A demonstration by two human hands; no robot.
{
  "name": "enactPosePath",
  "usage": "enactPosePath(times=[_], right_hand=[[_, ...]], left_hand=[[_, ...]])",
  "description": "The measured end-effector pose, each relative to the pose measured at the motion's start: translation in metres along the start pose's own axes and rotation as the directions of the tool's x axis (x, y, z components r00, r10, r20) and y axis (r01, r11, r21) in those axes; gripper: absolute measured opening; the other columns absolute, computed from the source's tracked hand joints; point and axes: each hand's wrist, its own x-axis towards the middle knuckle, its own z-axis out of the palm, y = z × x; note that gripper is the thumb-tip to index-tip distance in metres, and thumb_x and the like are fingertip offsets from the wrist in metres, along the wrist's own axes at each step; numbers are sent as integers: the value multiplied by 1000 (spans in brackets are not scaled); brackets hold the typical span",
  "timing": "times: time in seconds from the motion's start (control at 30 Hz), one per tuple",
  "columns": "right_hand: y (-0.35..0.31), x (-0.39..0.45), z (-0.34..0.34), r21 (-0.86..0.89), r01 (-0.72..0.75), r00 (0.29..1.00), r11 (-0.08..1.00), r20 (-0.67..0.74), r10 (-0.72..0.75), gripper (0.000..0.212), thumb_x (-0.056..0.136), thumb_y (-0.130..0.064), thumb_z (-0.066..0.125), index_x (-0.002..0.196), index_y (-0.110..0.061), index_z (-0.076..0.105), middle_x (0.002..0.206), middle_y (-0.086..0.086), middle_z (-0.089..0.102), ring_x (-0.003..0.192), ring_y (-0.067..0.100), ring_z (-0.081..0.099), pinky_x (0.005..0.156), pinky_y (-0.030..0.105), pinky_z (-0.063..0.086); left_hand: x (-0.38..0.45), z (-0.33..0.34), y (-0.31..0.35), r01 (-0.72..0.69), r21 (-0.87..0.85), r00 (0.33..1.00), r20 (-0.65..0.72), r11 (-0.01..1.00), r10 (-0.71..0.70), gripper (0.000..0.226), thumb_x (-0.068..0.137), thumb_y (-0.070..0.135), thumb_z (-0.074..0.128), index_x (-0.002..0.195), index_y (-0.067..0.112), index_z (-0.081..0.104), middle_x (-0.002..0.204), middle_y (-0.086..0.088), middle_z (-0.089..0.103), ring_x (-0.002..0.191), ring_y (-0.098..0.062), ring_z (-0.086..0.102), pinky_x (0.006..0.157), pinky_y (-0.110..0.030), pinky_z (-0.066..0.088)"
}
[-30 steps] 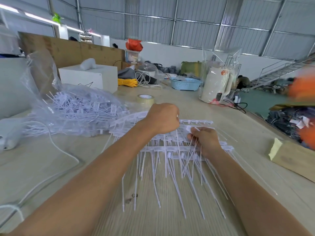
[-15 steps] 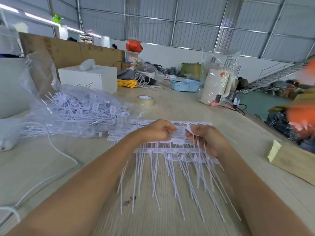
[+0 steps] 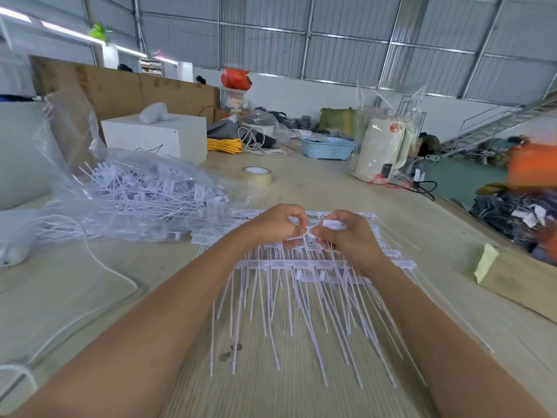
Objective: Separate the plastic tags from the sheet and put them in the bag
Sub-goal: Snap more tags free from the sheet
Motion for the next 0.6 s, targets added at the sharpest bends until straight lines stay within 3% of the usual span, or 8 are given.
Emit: enactPosePath(times=[0.13,0.2,0.3,0.47,0.53,0.6], right_hand=[[4,-1,3,20,-39,999,999,16,39,26,78,-4,73,100,3,62,72,15,59,51,17,56,60,31,53],[4,-1,2,55,-57,998,997,37,55,28,76,-2,74,102,2,64,84,13,58,51,11,59,57,25,57],[1,-1,2,53,-28,1000,998,16,27,18,74,3,74,91,2,66,70,10,59,47,8,56,46,23,53],[-3,-4,4,-28,80,995,996,-51,-81,19,74,7,71,68,-9,62,43,-5,56,36,10,50,40,19,41],[-5,-4,7,-50,133,988,990,-70,-136,23,73,7,71,64,-12,62,48,-7,58,39,9,52,42,19,42],[-7,-5,8,-112,185,978,976,-72,-194,25,74,5,71,63,-15,62,60,-4,61,52,12,56,52,25,48]], left_hand=[[-1,2,5,20,53,1000,-21,998,-19,23,91,11,56,71,22,56,50,3,57,39,-3,50,48,-19,39],[-1,4,7,22,54,998,-55,998,-19,28,90,8,55,65,21,58,50,2,55,39,-3,50,49,-19,38],[0,7,10,40,45,998,-58,998,-38,35,90,5,52,56,12,52,49,-2,44,40,-8,48,52,-20,40],[1,9,16,85,47,993,-91,995,-81,15,85,1,51,73,-1,61,68,-17,48,60,-22,49,62,-28,35],[0,6,18,128,-1,987,-95,992,-128,17,83,0,52,69,-6,59,55,-12,50,50,-22,46,56,-24,35],[-1,2,18,181,-50,981,-66,982,-184,30,84,-1,51,54,2,49,37,1,42,35,-12,37,44,-16,29]])
